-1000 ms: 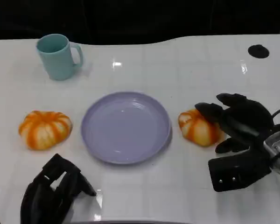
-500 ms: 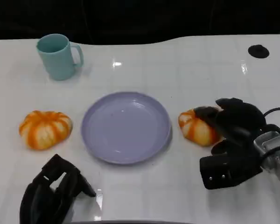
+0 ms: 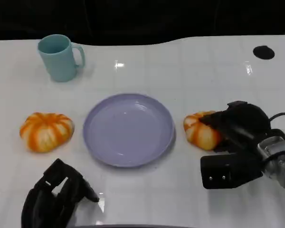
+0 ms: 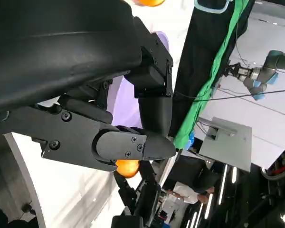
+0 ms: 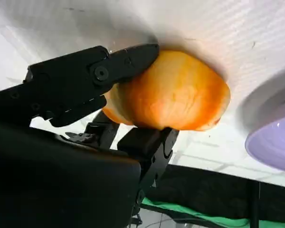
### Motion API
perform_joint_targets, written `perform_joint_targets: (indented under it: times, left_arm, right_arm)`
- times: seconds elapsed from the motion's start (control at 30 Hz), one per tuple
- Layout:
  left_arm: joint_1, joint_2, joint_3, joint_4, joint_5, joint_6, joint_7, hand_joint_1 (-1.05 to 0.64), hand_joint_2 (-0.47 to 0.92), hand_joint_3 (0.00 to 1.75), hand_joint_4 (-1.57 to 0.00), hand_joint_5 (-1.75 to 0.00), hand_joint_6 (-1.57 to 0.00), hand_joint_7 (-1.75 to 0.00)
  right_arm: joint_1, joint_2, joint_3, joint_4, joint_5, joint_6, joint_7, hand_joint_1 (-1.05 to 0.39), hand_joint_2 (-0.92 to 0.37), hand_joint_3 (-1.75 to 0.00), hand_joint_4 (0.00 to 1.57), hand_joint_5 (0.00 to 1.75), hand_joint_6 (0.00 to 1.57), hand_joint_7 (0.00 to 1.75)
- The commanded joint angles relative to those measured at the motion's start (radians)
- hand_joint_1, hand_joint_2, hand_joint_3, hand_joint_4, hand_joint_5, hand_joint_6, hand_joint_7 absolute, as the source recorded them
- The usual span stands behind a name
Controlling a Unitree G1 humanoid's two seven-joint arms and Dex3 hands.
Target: Grasp the bread from the table and place it into the plate.
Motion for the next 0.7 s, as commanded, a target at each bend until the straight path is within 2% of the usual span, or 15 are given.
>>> perform_joint_targets:
  times: [0.03, 0.07, 0.1, 0.13, 0.17, 0.23, 0.27, 0.3, 0.4, 0.47, 0.5, 0.6, 0.7]
  left_arm:
    - [0.011, 0.013, 0.000, -0.015, -0.006, 0.000, -0.002, -0.55, 0.92, 0.26, -0.61, -1.75, -0.51, -1.47]
    - [0.012, 0.012, 0.000, -0.016, -0.003, -0.003, 0.002, -0.55, 0.92, 0.26, -0.61, -1.75, -0.51, -1.47]
    - [0.012, 0.012, -0.001, -0.016, -0.001, -0.004, 0.004, -0.55, 0.92, 0.26, -0.61, -1.75, -0.52, -1.47]
    - [0.012, 0.011, -0.001, -0.017, -0.001, -0.003, 0.006, -0.55, 0.92, 0.26, -0.61, -1.75, -0.52, -1.48]
    - [0.011, 0.011, -0.001, -0.018, 0.000, -0.002, 0.008, -0.56, 0.92, 0.26, -0.61, -1.75, -0.52, -1.48]
    - [0.009, 0.010, -0.003, -0.015, 0.003, -0.004, 0.008, -0.56, 0.92, 0.26, -0.62, -1.75, -0.52, -1.48]
    - [0.009, 0.010, -0.003, -0.013, 0.003, -0.006, 0.007, -0.55, 0.92, 0.26, -0.62, -1.75, -0.52, -1.48]
    - [0.008, 0.009, -0.004, -0.011, 0.003, -0.007, 0.006, -0.55, 0.92, 0.26, -0.62, -1.75, -0.52, -1.48]
    - [0.007, 0.008, -0.005, -0.010, 0.002, -0.005, 0.003, -0.54, 0.92, 0.26, -0.62, -1.75, -0.52, -1.48]
    - [0.008, 0.008, -0.007, -0.015, 0.006, -0.003, 0.011, -0.55, 0.92, 0.27, -0.62, -1.75, -0.52, -1.48]
    - [0.008, 0.008, -0.008, -0.018, 0.008, -0.001, 0.016, -0.55, 0.92, 0.27, -0.62, -1.75, -0.52, -1.48]
    - [0.005, 0.009, -0.010, -0.019, 0.008, 0.002, 0.020, -0.56, 0.92, 0.26, -0.62, -1.75, -0.53, -1.50]
    - [0.004, 0.010, -0.011, -0.017, 0.010, 0.005, 0.029, -0.56, 0.92, 0.25, -0.63, -1.75, -0.52, -1.49]
  right_arm:
    - [0.032, -0.008, 0.008, 0.017, 0.002, -0.012, -0.016, -0.28, -0.92, -0.22, 0.54, 1.74, 1.18, 0.09]
    - [0.034, -0.009, 0.006, 0.017, 0.004, -0.017, -0.026, -0.27, -0.92, -0.26, 0.55, 1.74, 1.16, 0.16]
    - [0.035, -0.009, 0.005, 0.017, 0.006, -0.020, -0.034, -0.27, -0.92, -0.29, 0.56, 1.75, 0.99, 0.56]
    - [0.036, -0.009, 0.003, 0.018, 0.009, -0.017, -0.030, -0.27, -0.92, -0.31, 0.56, 1.75, 0.84, 0.87]
    - [0.036, -0.009, 0.001, 0.019, 0.011, -0.012, -0.028, -0.27, -0.92, -0.36, 0.55, 1.75, 0.73, 1.06]
    - [0.038, -0.009, -0.012, 0.019, 0.027, -0.013, -0.024, -0.27, -0.92, -0.38, 0.54, 1.75, 0.68, 1.15]
    - [0.039, -0.009, -0.019, 0.019, 0.037, -0.016, -0.024, -0.26, -0.92, -0.38, 0.55, 1.75, 0.61, 1.30]
    - [0.042, -0.009, -0.029, 0.017, 0.051, -0.020, -0.032, -0.25, -0.92, -0.38, 0.55, 1.75, 0.58, 1.36]
    - [0.048, -0.010, -0.058, 0.012, 0.085, -0.036, -0.055, -0.21, -0.92, -0.37, 0.58, 1.75, 0.59, 1.35]
    - [0.043, -0.011, -0.106, 0.004, 0.137, -0.070, -0.042, -0.19, -0.92, -0.41, 0.57, 1.75, 0.43, 1.65]
    - [0.040, -0.010, -0.128, 0.000, 0.159, -0.080, -0.036, -0.19, -0.91, -0.42, 0.57, 1.75, 0.41, 1.70]
    - [0.031, 0.001, -0.207, -0.013, 0.240, -0.111, -0.001, -0.20, -0.92, -0.44, 0.62, 1.75, 0.44, 1.74]
    - [0.020, 0.006, -0.247, -0.027, 0.281, -0.149, 0.011, -0.16, -0.89, -0.44, 0.65, 1.75, 0.49, 1.75]
